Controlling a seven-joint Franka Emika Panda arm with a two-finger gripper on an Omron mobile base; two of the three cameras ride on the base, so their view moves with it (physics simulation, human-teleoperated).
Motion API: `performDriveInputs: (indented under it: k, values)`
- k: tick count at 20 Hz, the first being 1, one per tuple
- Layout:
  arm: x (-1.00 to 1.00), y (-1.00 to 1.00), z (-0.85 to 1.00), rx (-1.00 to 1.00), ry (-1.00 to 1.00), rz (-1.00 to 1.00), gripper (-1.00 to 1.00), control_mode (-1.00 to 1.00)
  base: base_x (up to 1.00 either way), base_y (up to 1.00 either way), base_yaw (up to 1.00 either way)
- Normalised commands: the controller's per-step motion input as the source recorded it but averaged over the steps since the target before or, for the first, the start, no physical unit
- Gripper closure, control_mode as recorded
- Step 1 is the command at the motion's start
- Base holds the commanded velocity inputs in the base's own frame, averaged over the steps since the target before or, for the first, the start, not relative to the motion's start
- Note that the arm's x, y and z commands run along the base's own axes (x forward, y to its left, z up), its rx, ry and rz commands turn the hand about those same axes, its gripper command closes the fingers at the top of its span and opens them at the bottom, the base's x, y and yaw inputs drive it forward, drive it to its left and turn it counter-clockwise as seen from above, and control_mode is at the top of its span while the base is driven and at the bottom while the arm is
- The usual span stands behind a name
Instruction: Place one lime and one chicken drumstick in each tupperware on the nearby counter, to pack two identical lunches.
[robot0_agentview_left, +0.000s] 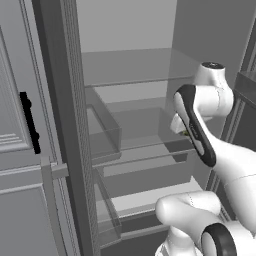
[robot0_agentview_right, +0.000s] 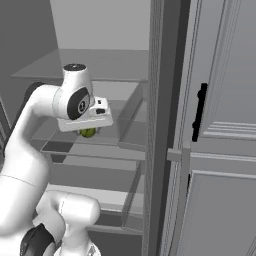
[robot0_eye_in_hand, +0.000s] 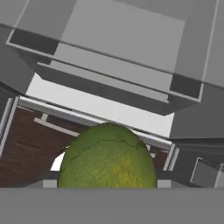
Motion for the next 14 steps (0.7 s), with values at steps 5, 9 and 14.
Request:
performDriveInputs:
  k: [5, 9, 14]
  values:
    - [-0.83, -0.08, -0.23, 0.1, 0.09, 0.0, 1.0, -1.0, 0.0, 0.0, 0.0]
    - [-0.98, -0.05, -0.12, 0.05, 0.0, 0.0, 1.0, -1.0, 0.0, 0.0, 0.0]
    - [-0.74, -0.02, -0.01, 0.01, 0.0, 0.0, 1.0, -1.0, 0.0, 0.0, 0.0]
